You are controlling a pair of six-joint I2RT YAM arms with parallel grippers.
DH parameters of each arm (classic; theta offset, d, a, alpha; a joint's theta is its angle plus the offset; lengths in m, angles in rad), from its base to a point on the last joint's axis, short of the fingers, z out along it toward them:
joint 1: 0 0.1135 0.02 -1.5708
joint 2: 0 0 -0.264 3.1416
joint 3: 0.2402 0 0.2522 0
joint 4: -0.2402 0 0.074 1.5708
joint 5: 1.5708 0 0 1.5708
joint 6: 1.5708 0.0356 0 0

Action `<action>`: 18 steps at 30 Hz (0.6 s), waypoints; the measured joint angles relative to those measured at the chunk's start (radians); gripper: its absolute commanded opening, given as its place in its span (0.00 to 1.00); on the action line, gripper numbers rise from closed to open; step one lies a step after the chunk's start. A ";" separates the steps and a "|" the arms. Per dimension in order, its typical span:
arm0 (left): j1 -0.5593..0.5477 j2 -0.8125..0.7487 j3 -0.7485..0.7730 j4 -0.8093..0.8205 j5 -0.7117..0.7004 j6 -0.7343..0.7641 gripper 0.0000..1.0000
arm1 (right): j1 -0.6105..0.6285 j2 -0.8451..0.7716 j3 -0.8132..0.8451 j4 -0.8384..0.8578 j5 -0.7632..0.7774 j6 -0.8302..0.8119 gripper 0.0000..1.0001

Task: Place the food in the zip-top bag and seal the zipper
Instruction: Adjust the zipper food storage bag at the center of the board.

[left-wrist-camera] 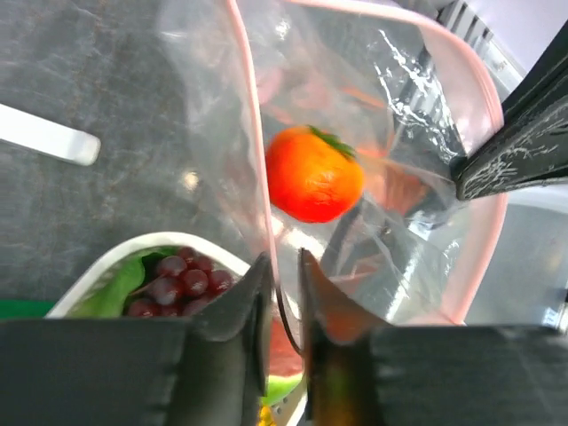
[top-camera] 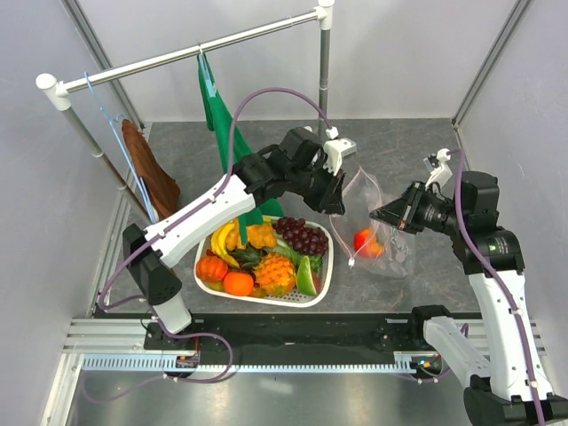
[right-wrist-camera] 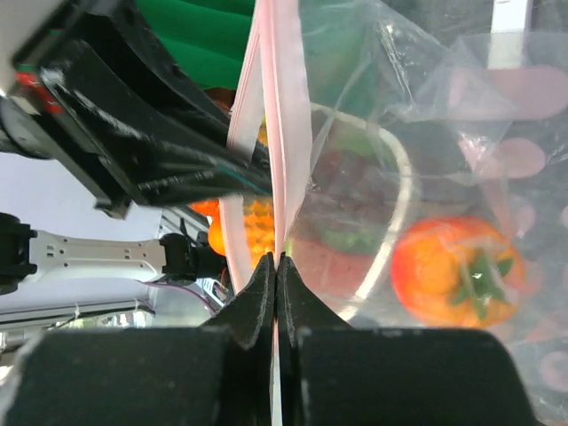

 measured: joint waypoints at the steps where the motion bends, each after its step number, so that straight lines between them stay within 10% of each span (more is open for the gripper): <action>1: 0.004 0.009 0.021 -0.020 -0.002 0.008 0.04 | 0.000 0.001 0.007 -0.015 0.005 -0.009 0.00; 7: 0.026 0.002 0.160 -0.146 -0.031 0.088 0.06 | 0.000 0.035 0.069 -0.135 0.096 -0.070 0.00; 14: -0.017 -0.013 0.156 -0.236 -0.024 0.175 0.81 | 0.000 0.047 0.069 -0.189 0.139 -0.084 0.00; 18: 0.028 -0.004 0.130 -0.238 0.024 0.214 1.00 | 0.000 0.047 0.068 -0.190 0.159 -0.095 0.00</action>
